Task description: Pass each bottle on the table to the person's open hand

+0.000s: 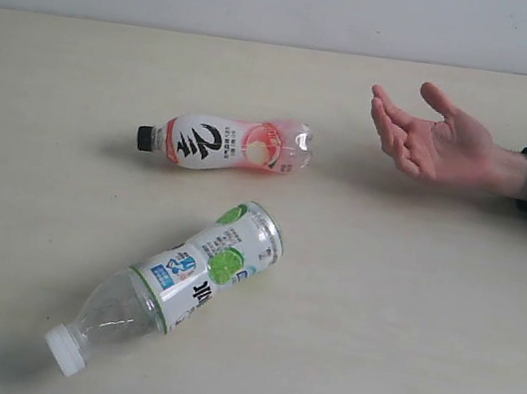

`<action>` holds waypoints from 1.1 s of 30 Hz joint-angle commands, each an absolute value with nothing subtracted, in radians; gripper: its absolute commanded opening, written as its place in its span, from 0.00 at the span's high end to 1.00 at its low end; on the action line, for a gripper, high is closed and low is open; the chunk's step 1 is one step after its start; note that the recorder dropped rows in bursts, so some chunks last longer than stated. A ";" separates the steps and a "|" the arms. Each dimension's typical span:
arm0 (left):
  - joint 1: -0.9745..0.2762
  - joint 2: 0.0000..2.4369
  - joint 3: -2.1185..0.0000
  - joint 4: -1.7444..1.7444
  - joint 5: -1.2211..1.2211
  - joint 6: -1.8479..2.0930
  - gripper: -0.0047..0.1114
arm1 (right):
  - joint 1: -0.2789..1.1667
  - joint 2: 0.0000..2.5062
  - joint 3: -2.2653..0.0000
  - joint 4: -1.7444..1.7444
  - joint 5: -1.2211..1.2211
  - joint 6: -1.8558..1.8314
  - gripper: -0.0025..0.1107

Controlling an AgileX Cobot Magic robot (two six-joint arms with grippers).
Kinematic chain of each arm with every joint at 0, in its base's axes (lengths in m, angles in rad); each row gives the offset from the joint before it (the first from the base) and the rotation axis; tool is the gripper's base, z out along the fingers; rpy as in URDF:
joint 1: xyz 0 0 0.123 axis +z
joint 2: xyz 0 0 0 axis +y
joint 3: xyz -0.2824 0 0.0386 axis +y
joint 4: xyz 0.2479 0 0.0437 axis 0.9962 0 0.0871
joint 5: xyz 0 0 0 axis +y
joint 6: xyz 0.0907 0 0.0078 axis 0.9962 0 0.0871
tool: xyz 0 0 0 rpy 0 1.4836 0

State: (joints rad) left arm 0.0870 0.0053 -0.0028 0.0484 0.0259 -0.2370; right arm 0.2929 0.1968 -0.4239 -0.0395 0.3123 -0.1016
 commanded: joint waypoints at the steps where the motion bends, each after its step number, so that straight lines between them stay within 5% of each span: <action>1: 0.089 0.000 0.000 0.048 0.020 -0.243 0.95 | 0.291 0.186 -0.425 -0.008 0.320 -0.102 0.98; 33: 0.089 0.000 0.000 0.048 0.020 -0.243 0.95 | 0.291 0.137 -0.425 -0.037 0.332 -0.103 0.98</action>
State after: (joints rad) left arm 0.0870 0.0053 -0.0028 0.0484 0.0259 -0.2370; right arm 0.2929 0.1686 -0.4239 -0.0322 0.3322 -0.1016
